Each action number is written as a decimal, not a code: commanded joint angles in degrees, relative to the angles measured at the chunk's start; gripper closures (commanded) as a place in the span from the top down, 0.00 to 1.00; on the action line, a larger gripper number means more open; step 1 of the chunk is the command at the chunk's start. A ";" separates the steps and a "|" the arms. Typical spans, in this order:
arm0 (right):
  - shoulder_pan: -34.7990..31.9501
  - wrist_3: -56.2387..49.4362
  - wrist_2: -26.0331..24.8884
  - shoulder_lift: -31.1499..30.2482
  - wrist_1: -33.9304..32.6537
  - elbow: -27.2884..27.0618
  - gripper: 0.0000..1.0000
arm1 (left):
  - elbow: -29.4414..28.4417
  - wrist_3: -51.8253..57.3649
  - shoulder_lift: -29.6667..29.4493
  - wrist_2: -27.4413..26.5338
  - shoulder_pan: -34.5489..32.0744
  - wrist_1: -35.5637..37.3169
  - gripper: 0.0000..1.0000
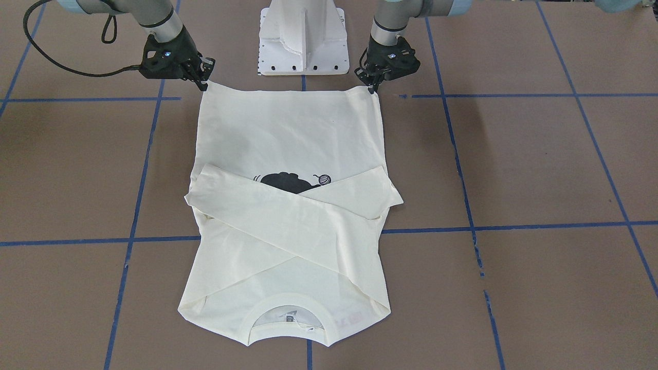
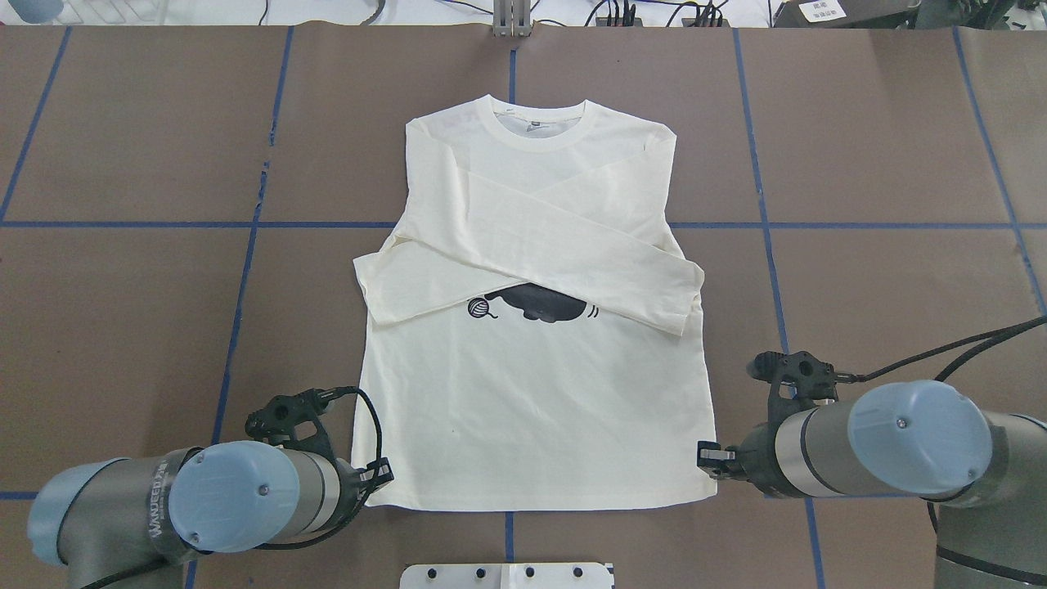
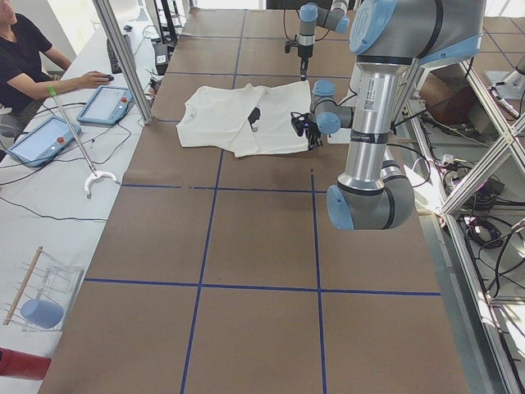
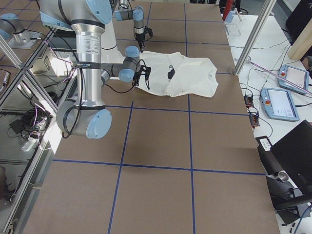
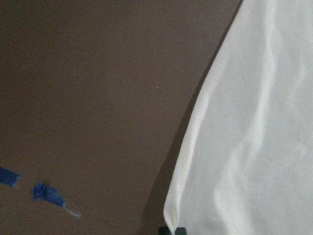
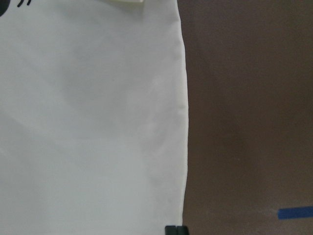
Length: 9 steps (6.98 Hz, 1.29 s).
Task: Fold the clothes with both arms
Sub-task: 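Lift the hem with both grippers and fold it toward the collar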
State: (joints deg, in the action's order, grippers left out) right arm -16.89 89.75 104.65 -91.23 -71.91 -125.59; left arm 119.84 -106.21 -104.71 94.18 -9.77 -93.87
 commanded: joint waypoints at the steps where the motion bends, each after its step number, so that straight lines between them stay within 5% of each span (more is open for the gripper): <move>1: -0.25 0.08 5.10 -3.23 -0.16 -4.55 0.00 | 7.74 0.03 0.03 0.30 0.45 6.31 0.00; 5: 4.22 0.52 7.41 -8.96 -0.16 -10.72 0.00 | 14.89 -0.14 0.20 0.21 10.02 11.07 0.00; 7: 3.72 0.60 7.41 -8.27 -0.16 -10.64 0.00 | 15.51 -0.05 -0.06 0.39 8.90 11.17 0.00; 9: -4.50 -0.27 7.94 -4.77 -0.07 -8.81 0.00 | 14.90 1.95 -2.60 0.47 3.12 10.90 0.00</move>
State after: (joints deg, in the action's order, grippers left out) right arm -16.57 89.91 112.25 -98.41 -72.02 -135.59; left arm 135.31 -105.74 -105.89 94.62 -3.28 -82.86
